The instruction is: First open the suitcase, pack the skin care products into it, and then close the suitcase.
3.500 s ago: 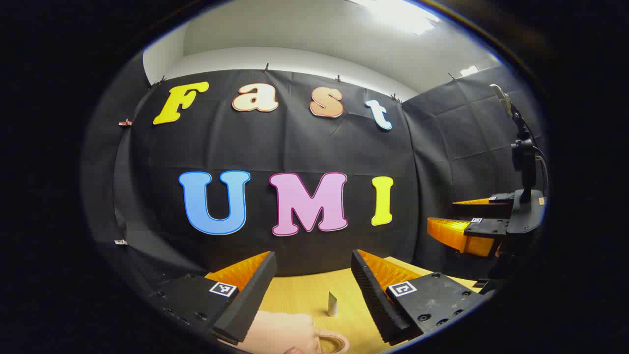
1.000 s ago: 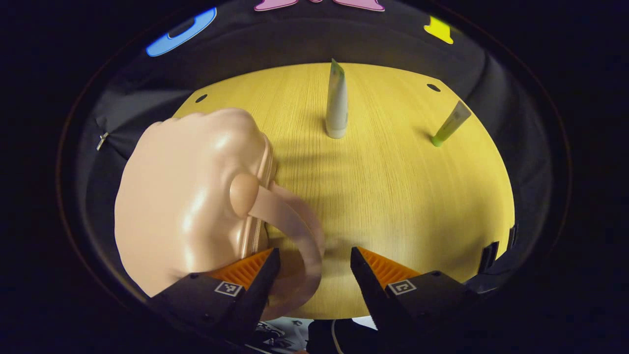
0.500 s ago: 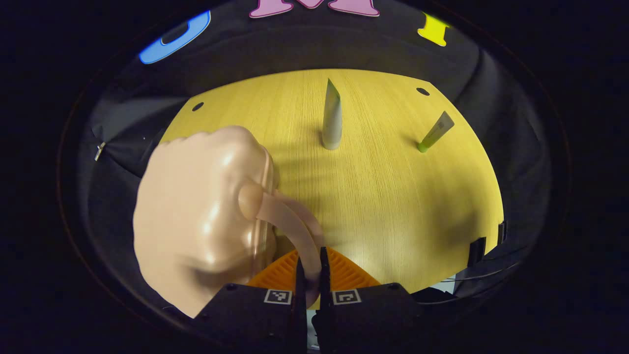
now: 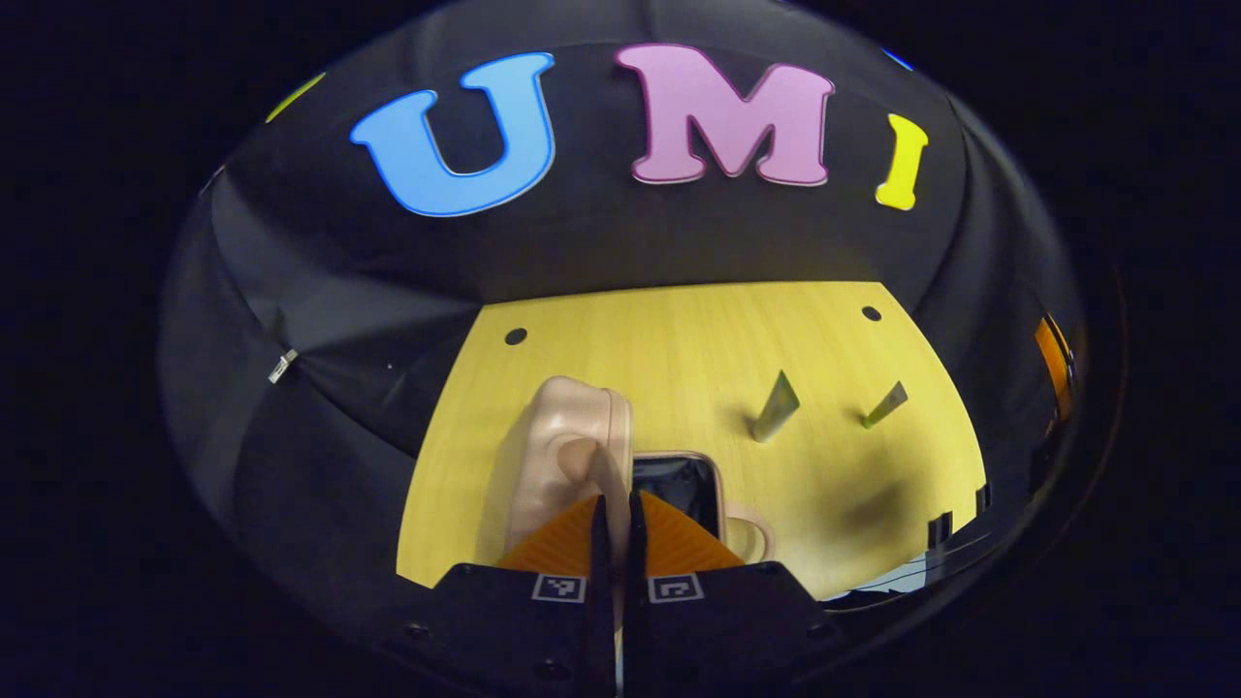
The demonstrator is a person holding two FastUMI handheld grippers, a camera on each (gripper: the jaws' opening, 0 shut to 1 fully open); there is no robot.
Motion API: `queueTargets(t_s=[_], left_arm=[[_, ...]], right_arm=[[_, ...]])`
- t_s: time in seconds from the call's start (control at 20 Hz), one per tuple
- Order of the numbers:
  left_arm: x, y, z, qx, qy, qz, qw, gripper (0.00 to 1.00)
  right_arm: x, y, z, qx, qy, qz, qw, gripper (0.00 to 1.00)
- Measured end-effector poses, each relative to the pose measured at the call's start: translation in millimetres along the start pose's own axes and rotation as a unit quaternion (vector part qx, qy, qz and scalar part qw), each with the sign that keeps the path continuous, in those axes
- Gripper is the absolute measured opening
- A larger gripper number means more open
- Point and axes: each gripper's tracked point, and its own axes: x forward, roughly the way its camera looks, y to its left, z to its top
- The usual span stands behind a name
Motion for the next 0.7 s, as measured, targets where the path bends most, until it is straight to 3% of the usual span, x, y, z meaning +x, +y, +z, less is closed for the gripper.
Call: queueTargets(t_s=[0.2,0.35,0.55,0.7], left_arm=[[16,129,-6,0.015,-0.025,0.08,0.996,0.08],[55,217,-33,0.019,-0.014,0.134,0.991,0.09],[134,295,-90,0.034,0.021,0.156,0.987,0.09],[186,314,-144,-0.007,0.071,0.149,0.986,0.09]], right_arm=[[11,54,9,0.01,0.001,0.001,1.0,0.97],[16,85,11,-0.006,0.006,-0.007,1.0,0.97],[15,115,-4,-0.012,0.039,-0.028,0.999,0.97],[7,124,-14,-0.039,0.07,-0.041,0.996,0.97]])
